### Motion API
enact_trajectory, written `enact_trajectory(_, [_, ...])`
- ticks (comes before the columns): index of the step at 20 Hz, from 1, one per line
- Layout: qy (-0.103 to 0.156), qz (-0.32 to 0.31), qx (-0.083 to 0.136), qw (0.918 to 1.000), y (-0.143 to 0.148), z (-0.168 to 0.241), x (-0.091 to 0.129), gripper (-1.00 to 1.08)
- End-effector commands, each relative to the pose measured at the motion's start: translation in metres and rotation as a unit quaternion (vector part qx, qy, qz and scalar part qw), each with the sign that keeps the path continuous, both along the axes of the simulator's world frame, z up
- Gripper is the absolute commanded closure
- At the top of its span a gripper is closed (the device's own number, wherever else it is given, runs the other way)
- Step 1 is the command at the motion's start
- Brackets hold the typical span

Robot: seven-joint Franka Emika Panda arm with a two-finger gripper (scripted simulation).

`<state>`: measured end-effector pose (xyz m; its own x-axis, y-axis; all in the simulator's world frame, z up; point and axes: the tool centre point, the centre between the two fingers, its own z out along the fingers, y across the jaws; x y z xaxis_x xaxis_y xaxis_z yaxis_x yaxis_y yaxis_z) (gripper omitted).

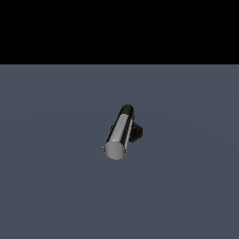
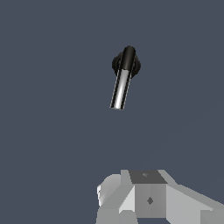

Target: Turn on the faucet by rotating a designated handle.

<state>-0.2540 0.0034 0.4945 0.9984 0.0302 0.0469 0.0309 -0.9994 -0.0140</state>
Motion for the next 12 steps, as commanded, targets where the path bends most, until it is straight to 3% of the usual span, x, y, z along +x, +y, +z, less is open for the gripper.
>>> enact_trajectory(1, [0.0, 0.0, 0.0, 1.0, 0.0, 0.0, 0.0, 1.08])
enact_trajectory(12, [0.002, -0.005, -0.001, 1.0, 0.005, -0.031, 0.007, 1.08])
